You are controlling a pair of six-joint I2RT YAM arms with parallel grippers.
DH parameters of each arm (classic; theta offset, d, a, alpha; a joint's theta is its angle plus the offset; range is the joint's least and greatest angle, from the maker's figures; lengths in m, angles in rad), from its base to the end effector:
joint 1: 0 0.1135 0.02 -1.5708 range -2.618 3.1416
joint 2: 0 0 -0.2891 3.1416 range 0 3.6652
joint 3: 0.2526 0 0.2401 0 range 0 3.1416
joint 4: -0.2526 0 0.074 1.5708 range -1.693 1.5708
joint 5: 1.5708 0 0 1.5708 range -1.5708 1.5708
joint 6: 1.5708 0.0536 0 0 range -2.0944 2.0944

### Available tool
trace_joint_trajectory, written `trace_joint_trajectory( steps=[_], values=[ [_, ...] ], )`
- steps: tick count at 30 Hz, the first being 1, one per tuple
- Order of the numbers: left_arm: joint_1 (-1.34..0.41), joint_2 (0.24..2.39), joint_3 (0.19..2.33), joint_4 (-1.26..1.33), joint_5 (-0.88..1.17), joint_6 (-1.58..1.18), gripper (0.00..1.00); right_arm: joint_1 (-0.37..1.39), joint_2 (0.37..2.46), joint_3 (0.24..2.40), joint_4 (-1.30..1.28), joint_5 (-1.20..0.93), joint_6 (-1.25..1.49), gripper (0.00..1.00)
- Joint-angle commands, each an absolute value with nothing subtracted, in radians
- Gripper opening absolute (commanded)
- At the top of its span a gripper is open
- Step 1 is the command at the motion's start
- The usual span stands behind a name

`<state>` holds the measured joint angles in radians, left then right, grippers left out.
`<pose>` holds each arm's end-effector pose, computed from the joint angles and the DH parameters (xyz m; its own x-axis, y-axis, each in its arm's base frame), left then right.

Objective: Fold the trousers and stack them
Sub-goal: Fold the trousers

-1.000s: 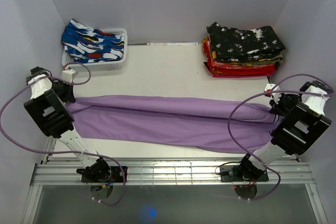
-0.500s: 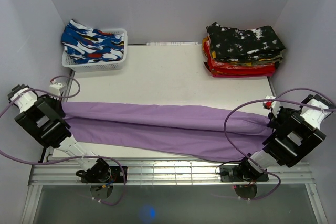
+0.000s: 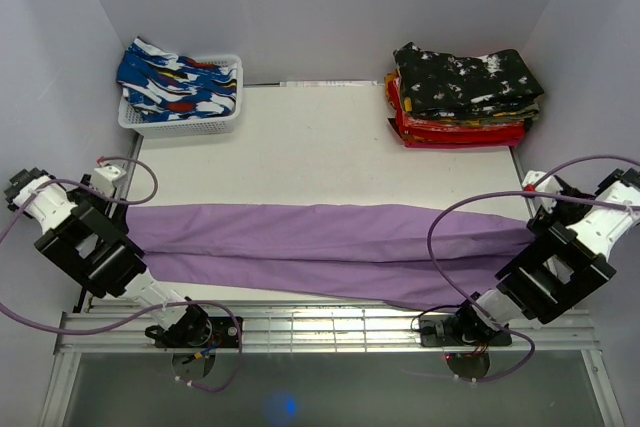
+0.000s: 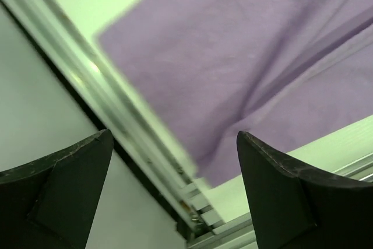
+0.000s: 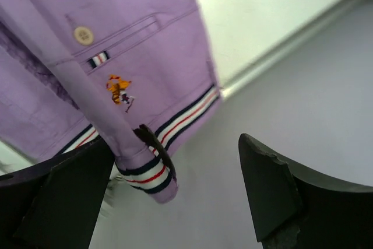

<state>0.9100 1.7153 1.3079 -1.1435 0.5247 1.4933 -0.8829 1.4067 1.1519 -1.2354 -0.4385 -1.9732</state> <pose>0.2061 0.2214 0.2422 -0.7226 0.4763 -0.5009 0.5594 0.8287 -0.0189 0.1590 -0.1576 0.2761 -0.3758 -0.8548 -0.3579 -0.8477 0.4731 -0.2398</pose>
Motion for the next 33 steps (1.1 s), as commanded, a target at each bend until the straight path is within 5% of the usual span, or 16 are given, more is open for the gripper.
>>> trace_joint_trajectory(
  steps=[1,11,18,22,29,33],
  values=[
    [0.908,1.614,1.413,-1.307,0.708,1.624,0.98,-0.893,1.428,1.319,-1.31,-0.556,-2.163,0.9],
    [0.747,1.549,1.238,-1.188,0.681,1.471,0.93,-0.896,1.361,1.164,-1.069,-0.465,-2.22,0.94],
    [0.62,1.47,1.109,-1.161,0.68,1.408,0.88,-0.855,1.486,1.473,-1.31,-0.656,-1.996,0.89],
    [0.58,1.483,1.063,-1.126,0.638,1.333,0.84,-0.684,1.393,1.279,-1.277,-0.594,-1.927,0.77],
    [0.578,1.626,1.092,-1.083,0.509,1.105,0.63,-0.355,1.261,0.88,-1.024,-0.401,-1.645,0.72],
    [0.563,1.677,1.094,-1.029,0.45,0.987,0.62,-0.263,1.299,0.803,-0.878,-0.339,-1.519,0.72]
  ],
)
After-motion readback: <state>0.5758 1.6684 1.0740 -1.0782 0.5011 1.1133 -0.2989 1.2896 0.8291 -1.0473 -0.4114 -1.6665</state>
